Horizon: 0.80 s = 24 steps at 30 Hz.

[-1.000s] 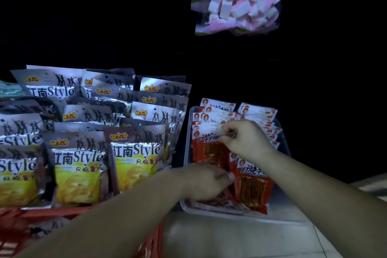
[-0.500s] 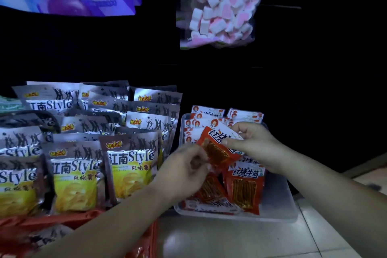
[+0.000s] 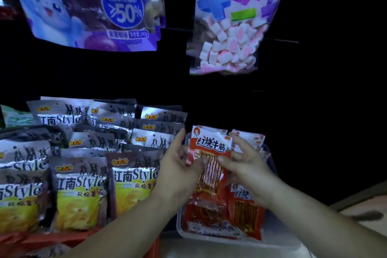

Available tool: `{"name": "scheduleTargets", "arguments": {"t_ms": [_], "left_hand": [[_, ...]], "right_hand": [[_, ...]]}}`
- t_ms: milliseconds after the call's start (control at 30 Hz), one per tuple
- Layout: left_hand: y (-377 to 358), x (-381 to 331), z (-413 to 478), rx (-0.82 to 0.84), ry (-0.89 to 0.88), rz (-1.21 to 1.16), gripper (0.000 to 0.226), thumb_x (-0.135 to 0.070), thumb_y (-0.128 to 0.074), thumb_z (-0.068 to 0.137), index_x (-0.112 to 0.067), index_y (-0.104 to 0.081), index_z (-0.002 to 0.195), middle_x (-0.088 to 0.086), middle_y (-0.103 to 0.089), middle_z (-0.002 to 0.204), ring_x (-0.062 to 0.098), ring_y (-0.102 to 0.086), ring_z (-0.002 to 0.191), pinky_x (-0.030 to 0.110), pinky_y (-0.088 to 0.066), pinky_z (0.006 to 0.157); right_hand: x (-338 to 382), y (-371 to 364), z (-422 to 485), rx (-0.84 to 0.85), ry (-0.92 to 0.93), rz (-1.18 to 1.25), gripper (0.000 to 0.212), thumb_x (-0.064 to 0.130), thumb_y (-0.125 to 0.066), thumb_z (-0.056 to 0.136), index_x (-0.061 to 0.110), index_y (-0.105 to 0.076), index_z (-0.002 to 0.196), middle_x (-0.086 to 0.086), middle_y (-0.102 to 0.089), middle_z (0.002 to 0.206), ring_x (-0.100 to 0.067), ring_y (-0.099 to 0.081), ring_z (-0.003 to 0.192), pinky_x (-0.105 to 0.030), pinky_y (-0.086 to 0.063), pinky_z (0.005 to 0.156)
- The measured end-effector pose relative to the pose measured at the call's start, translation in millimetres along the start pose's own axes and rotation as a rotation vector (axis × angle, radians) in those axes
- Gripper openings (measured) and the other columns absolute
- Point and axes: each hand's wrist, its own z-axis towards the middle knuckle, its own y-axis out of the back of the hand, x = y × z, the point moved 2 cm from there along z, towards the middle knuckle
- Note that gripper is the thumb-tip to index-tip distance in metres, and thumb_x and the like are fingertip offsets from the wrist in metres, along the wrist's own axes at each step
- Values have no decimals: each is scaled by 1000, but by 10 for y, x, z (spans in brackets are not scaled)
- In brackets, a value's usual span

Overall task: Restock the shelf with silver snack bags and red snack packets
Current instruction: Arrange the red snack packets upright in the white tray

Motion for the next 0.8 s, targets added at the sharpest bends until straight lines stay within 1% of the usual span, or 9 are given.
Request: {"name": "scheduleTargets", "arguments": {"t_ms": [100, 267, 367, 467, 533, 633, 700, 733, 800], "left_hand": [[7, -3, -44, -43, 10, -48, 64, -4, -71, 93, -33, -46, 146, -16, -69, 105, -9, -69, 85, 8, -53, 67], [92, 25, -99, 13, 59, -22, 64, -12, -76, 91, -34, -46, 144, -16, -73, 105, 0, -72, 89, 17, -57, 70], [117, 114, -207, 128, 141, -11, 71, -5, -75, 91, -45, -47, 142, -6, -68, 111, 20, -74, 78, 34, -61, 64], [127, 232, -240, 95, 115, 65, 57, -6, -73, 92, -49, -63, 128, -5, -64, 114, 21, -68, 64, 37, -60, 61], [138, 276, -224, 45, 28, 123, 48, -4, -72, 92, -49, -73, 110, -10, -66, 108, 21, -70, 76, 37, -61, 67], [185, 328, -219, 1, -43, 270, 44, -17, -77, 89, -52, -70, 115, -17, -60, 118, 13, -66, 104, 45, -58, 94], [214, 300, -261, 17, -93, 497, 51, -34, -75, 89, -49, -58, 134, -17, -44, 143, 8, -44, 138, 41, -42, 117], [212, 259, -282, 8, -125, 554, 53, -40, -72, 91, -46, -54, 140, -19, -37, 147, 3, -33, 143, 35, -35, 121], [149, 99, -329, 55, -179, 486, 54, -51, -66, 92, -46, -51, 144, -26, -42, 144, -5, -39, 138, 31, -40, 115]], "right_hand": [[-46, -150, -91, -22, 36, 4, 84, 13, -75, 92, 51, -31, 152, 25, -74, 108, 5, -69, 98, -28, -54, 80], [-10, -237, -189, -81, 5, 2, 68, 6, -75, 91, 49, -50, 138, 18, -62, 128, 12, -62, 105, -12, -52, 82], [58, -168, -205, -131, 51, -141, 66, 13, -76, 92, 48, -49, 141, 7, -56, 141, -13, -53, 133, -30, -46, 105], [115, -133, -198, -51, 113, -255, 52, 14, -74, 93, 52, -59, 125, -4, -63, 136, -32, -59, 127, -34, -57, 97], [136, -145, -210, 31, 82, -273, 51, 8, -73, 94, 49, -64, 122, -20, -67, 119, -47, -66, 98, -53, -60, 82], [147, -152, -248, 76, 62, -267, 61, -5, -64, 95, 47, -62, 127, -4, -70, 95, -23, -57, 54, -38, -48, 52], [141, -161, -258, 49, 93, -248, 64, -8, -61, 96, 49, -61, 127, 0, -71, 98, -24, -65, 60, -42, -51, 54], [143, -178, -263, 49, 104, -262, 67, -7, -61, 96, 52, -59, 128, 4, -70, 107, -24, -71, 73, -42, -56, 59], [167, -216, -274, 116, 137, -255, 70, -4, -61, 97, 55, -54, 134, 10, -64, 125, -11, -72, 93, -30, -61, 70]]}}
